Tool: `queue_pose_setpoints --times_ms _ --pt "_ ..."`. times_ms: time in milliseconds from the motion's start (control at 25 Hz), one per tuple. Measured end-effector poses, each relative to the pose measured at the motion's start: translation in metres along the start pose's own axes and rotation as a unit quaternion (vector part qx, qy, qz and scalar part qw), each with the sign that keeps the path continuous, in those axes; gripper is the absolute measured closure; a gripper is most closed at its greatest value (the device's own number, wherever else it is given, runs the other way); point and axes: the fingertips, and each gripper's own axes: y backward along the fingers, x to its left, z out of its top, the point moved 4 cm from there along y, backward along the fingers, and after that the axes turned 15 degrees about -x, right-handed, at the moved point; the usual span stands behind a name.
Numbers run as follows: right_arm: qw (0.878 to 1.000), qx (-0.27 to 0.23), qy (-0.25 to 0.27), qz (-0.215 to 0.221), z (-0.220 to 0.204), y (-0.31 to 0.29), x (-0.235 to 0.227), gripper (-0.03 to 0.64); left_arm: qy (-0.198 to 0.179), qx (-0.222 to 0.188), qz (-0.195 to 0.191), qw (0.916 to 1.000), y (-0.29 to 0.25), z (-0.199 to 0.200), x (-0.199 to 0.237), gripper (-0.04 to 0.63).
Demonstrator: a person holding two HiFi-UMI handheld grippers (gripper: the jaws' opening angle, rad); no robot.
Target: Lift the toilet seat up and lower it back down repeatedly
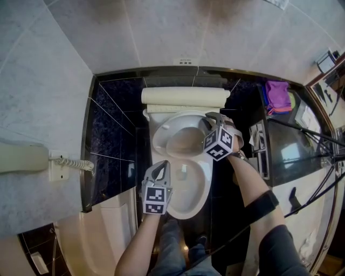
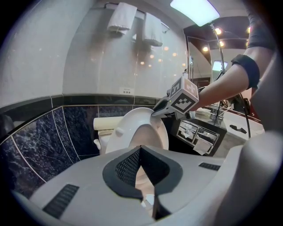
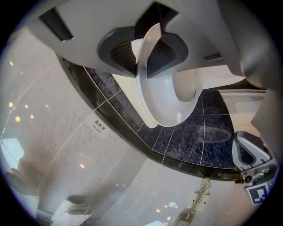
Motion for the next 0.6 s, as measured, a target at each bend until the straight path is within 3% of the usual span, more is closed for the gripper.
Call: queue_pose_setpoints --times_ms 600 --pt "0.999 -0.02 0.025 -0.009 0.009 0.055 0.04 0.526 0.012 0.019 0.002 0.9998 0.016 -0.029 -0.034 0.603"
